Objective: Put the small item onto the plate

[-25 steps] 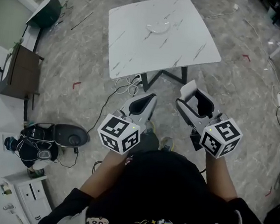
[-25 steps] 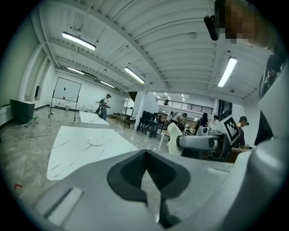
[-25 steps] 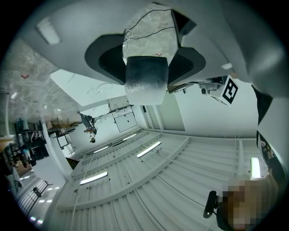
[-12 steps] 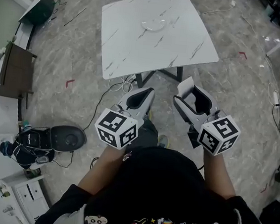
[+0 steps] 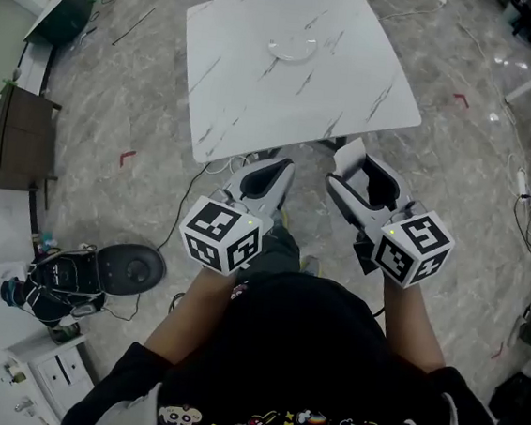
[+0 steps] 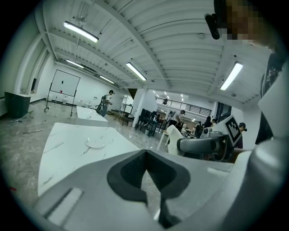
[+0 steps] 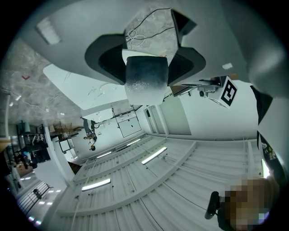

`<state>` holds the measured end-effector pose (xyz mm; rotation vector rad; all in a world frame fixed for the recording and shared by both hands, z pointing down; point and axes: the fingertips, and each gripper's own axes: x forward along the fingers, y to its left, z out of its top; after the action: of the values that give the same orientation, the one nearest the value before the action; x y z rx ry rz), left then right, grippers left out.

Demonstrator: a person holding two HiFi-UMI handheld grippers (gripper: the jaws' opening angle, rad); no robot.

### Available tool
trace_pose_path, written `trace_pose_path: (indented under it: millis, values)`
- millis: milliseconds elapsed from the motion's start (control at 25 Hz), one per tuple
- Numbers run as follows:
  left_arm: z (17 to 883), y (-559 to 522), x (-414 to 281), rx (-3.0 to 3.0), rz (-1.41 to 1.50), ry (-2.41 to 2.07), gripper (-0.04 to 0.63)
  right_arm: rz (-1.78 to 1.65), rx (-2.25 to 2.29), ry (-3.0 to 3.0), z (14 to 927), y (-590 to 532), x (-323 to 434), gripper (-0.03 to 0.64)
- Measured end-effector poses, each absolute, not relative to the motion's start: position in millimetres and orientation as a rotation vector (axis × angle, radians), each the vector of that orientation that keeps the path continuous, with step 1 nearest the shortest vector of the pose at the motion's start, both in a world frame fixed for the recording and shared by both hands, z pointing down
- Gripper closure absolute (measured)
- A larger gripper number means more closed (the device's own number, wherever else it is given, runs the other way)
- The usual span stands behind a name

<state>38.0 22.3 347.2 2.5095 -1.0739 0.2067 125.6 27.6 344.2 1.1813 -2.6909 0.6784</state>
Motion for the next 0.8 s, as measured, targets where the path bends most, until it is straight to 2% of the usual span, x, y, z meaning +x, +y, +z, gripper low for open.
trace_pose_path:
  millis: [800]
  values:
    - [350,-94,-19,2.554,0.201,-0.886,0.594,0.694,1.308,-2.580,346,-75,56,0.295]
